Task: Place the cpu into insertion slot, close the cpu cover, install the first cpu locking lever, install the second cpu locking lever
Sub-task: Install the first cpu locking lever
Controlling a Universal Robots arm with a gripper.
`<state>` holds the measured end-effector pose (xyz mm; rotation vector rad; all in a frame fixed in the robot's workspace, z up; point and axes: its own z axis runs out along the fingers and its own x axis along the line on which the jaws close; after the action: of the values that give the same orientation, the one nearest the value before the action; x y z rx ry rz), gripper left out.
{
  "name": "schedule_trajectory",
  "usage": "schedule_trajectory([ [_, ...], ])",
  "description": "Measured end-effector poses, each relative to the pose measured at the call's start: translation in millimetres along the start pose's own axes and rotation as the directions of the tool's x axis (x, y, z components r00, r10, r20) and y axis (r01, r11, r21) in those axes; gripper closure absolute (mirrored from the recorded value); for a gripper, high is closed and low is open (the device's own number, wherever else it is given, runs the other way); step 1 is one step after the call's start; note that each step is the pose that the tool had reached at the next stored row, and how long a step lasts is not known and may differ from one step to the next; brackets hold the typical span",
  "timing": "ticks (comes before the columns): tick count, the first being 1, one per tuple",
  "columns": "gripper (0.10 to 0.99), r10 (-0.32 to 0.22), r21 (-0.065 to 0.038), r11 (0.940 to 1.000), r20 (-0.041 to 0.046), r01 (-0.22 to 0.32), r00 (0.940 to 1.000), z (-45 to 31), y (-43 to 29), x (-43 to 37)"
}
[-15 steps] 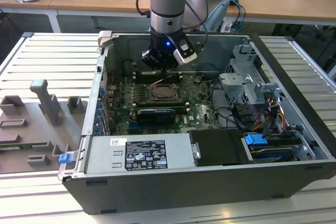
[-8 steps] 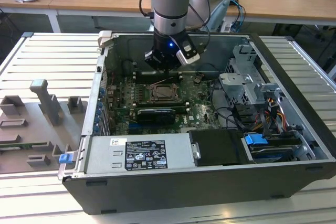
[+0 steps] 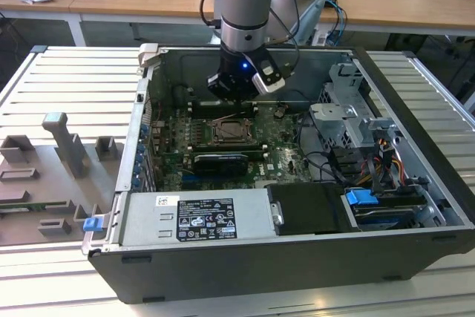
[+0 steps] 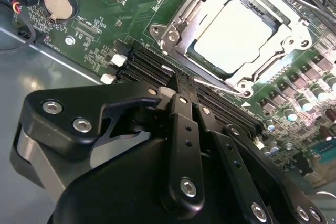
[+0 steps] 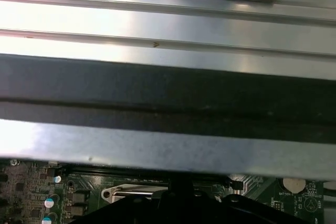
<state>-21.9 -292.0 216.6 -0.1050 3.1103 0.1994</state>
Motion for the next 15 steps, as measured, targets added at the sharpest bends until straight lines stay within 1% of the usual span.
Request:
schedule_trajectory([
  [3, 0.98, 0.0, 0.0, 1.0, -0.0007, 0.0, 1.0, 3.5, -0.3, -2.2],
  [9, 0.98, 0.0, 0.0, 1.0, -0.0006, 0.0, 1.0, 10.3, -1.2, -2.6],
  [13, 0.98, 0.0, 0.003, 1.0, -0.0009, 0.0, 1.0, 12.5, -1.5, -2.6],
  [15, 0.98, 0.0, 0.008, 1.0, -0.0015, 0.0, 1.0, 12.8, -1.6, -2.6],
])
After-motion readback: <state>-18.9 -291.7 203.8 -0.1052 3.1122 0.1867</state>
